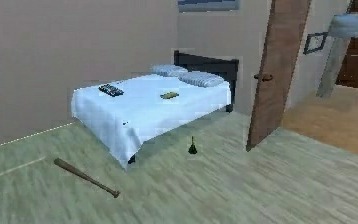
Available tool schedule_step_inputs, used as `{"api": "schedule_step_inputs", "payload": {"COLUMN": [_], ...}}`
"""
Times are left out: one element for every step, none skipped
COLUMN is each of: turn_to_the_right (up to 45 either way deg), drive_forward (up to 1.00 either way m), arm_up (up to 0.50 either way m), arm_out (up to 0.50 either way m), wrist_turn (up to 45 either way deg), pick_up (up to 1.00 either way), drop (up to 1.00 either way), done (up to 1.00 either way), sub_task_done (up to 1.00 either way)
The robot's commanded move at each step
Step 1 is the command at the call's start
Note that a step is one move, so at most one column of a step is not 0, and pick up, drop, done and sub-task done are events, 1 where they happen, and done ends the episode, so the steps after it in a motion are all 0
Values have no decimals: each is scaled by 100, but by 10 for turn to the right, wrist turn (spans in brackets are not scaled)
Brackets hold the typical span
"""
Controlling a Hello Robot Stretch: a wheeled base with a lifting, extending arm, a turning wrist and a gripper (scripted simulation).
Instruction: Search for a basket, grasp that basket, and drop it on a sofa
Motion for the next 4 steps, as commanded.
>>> {"api": "schedule_step_inputs", "payload": {"turn_to_the_right": [0,450,0,90], "drive_forward": [45,0,50,0], "arm_up": [0,0,0,0], "arm_out": [0,0,0,0], "wrist_turn": [0,0,0,0], "pick_up": [0,0,0,0], "drop": [0,0,0,0], "done": [0,0,0,0], "sub_task_done": [0,0,0,0]}}
